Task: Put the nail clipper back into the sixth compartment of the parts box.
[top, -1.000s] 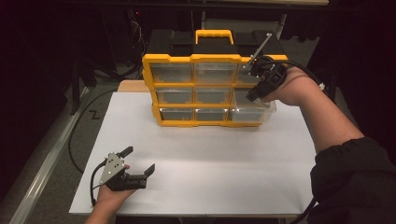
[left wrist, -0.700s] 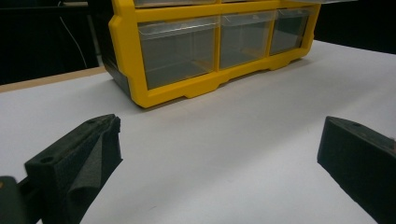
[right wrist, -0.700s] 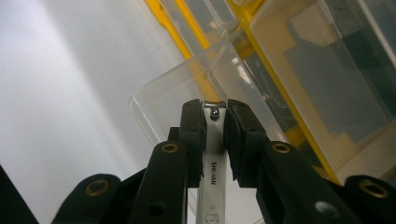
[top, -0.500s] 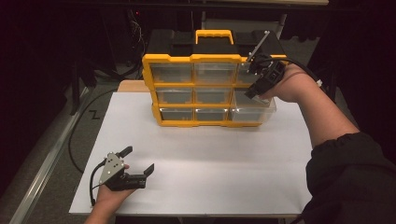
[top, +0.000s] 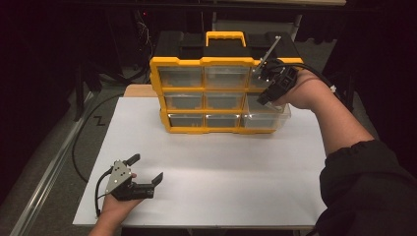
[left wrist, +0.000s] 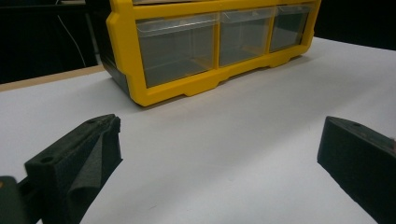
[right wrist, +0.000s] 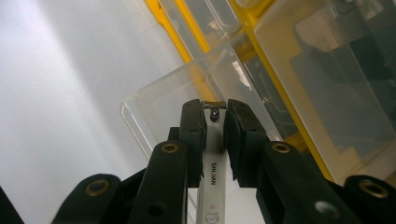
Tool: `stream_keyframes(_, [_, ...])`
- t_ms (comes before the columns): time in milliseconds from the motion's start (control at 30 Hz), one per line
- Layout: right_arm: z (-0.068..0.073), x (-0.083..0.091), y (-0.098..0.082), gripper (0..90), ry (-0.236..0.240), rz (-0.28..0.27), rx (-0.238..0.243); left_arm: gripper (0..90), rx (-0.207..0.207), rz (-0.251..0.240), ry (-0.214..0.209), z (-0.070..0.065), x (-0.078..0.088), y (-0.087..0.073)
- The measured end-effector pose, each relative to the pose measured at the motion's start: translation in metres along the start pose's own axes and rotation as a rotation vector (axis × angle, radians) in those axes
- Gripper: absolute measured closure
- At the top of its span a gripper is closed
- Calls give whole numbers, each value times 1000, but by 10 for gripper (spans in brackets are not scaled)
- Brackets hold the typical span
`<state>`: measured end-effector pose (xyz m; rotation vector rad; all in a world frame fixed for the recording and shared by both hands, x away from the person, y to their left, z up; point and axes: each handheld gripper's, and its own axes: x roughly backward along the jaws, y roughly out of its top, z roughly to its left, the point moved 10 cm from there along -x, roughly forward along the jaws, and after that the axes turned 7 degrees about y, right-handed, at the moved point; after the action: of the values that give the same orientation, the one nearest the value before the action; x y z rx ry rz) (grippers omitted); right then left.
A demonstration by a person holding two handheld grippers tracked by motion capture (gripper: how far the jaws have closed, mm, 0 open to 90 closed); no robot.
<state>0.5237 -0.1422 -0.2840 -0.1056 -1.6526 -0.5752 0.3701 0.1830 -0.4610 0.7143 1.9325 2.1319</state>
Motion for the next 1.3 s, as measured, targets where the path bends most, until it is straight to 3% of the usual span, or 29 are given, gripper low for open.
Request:
stream_keyframes(533, [-2, -15, -2, 798, -9, 13, 32, 3, -8, 9, -6, -1, -1, -1])
stream_keyframes(833, [-3, -11, 2, 798, -26, -8, 34, 4, -6, 10, -7, -1, -1, -2])
stream_keyframes(1300, [-3, -18, 0, 797, -21, 14, 53, 3, -10, 16, -9, -2, -1, -3])
